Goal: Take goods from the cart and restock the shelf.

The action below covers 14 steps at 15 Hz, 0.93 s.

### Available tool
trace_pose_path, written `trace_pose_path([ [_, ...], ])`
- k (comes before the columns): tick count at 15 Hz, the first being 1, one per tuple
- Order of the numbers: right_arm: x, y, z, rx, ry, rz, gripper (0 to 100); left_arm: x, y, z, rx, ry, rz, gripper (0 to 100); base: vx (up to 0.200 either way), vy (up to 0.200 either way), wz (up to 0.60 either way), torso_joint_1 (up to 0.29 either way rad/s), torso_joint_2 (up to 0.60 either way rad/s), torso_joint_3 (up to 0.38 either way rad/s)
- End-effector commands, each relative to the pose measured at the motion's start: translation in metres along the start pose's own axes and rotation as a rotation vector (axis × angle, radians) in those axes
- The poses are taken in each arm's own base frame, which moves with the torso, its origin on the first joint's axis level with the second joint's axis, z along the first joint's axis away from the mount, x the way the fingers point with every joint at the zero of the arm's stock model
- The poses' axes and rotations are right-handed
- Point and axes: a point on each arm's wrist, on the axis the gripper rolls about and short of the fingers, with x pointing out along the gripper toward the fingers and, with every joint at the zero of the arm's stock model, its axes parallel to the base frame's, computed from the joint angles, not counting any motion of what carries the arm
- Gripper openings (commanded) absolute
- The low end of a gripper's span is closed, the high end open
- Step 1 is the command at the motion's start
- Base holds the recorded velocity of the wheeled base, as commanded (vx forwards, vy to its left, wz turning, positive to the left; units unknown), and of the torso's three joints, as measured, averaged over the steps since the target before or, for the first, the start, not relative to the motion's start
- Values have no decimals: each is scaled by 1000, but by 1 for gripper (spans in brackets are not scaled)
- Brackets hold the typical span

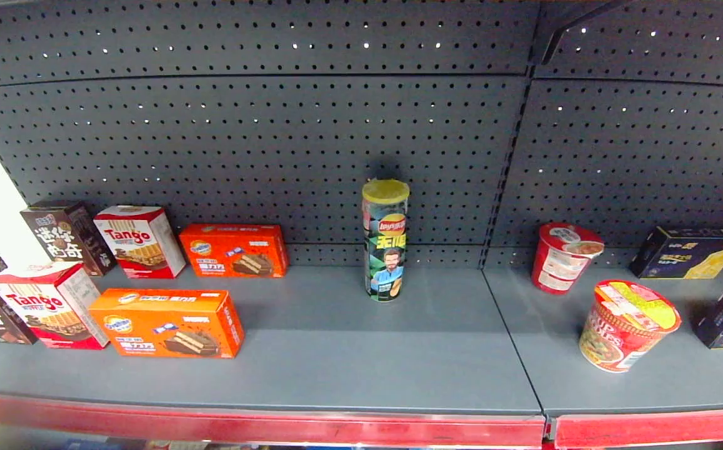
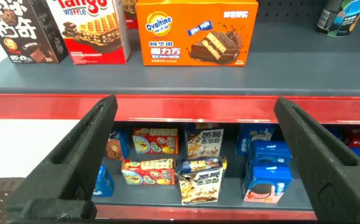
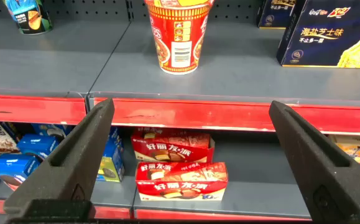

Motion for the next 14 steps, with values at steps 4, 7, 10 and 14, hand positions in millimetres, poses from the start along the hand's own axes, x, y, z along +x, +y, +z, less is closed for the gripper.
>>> trace_pose_path([
  [4, 0, 0, 0, -1, 0, 0, 100, 0, 0, 0, -3, 2, 1, 100, 0, 0, 0, 0, 0, 0],
  [7, 0, 0, 0, -1, 0, 0, 100, 0, 0, 0, -3, 2, 0, 100, 0, 0, 600, 4, 4, 4],
  [10, 0, 0, 0, -1, 1, 0, 100, 0, 0, 0, -3, 2, -2, 100, 0, 0, 600, 2, 4, 6],
  [14, 0, 0, 0, -1, 0, 0, 100, 0, 0, 0, -1, 2, -2, 100, 0, 0, 600, 1, 0, 6],
])
